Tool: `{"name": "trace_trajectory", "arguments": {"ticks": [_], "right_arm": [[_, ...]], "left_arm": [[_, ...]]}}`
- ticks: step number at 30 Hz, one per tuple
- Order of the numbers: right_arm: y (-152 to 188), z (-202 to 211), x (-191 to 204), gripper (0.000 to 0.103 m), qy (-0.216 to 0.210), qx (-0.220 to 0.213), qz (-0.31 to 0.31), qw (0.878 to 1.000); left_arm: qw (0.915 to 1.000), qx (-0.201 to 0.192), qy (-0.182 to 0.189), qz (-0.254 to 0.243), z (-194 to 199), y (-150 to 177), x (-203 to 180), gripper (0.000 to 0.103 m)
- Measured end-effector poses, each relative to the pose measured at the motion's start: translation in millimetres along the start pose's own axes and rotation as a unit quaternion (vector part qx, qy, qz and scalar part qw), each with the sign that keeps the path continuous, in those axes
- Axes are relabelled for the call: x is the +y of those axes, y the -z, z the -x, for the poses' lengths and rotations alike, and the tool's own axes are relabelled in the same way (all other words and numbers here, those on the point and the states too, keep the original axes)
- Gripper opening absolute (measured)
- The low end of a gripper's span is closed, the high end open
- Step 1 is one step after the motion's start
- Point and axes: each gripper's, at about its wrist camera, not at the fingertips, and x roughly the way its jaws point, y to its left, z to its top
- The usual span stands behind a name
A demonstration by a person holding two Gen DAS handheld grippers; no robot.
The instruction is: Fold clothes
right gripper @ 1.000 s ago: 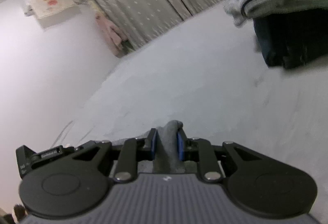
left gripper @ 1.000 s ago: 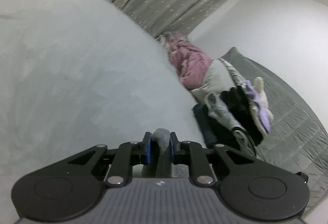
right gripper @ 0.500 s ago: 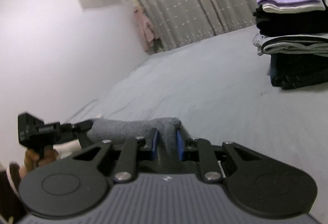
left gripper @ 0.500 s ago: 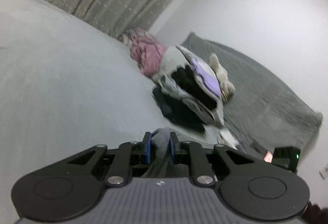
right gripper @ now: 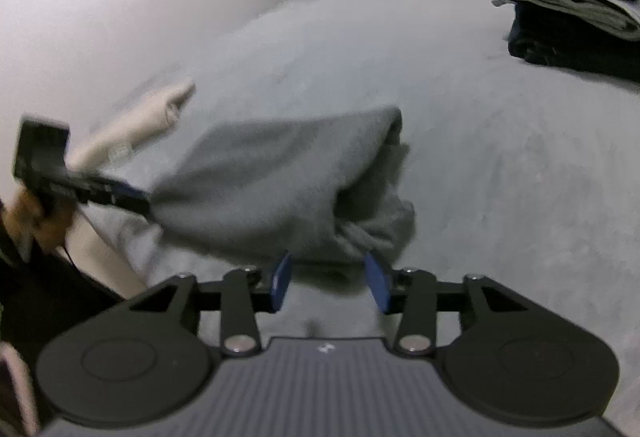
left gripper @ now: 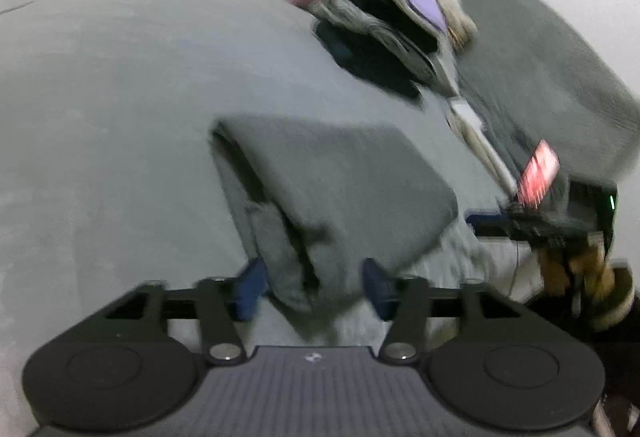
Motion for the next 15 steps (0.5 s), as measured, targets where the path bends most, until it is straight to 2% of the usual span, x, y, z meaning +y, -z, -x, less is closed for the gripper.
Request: {"name": "trace_trajectory", "arguments": {"ticks": [3, 6, 8, 11, 15], "right_arm": [[-11, -6, -9, 0.056, -0.018, -0.006, -0.061, 0.998], [-19, -25, -18, 0.059, 0.024, 0.012, -0.120, 0.992], [-20, -33, -30, 0.060, 0.029, 0.013, -0.177, 0.984], [-21, -39, -37, 0.065, 0.015, 0.018, -0.225, 0.974], [-30, -51, -27, 0.065, 0.036, 0.021, -0.210, 0.977]], "left_arm": [[0.9965, 0.001, -0.004, 0.083, -15, -13, 14, 0.059], [0.9924, 0.013, -0.012, 0.122, -24, -19, 20, 0.059], [0.9889, 0.024, -0.017, 0.146, -31, -23, 22, 0.059], [0.9899, 0.026, -0.021, 0.138, -34, -25, 16, 0.059], [0.9901, 0.028, -0.026, 0.135, -39, -25, 12, 0.059]]}}
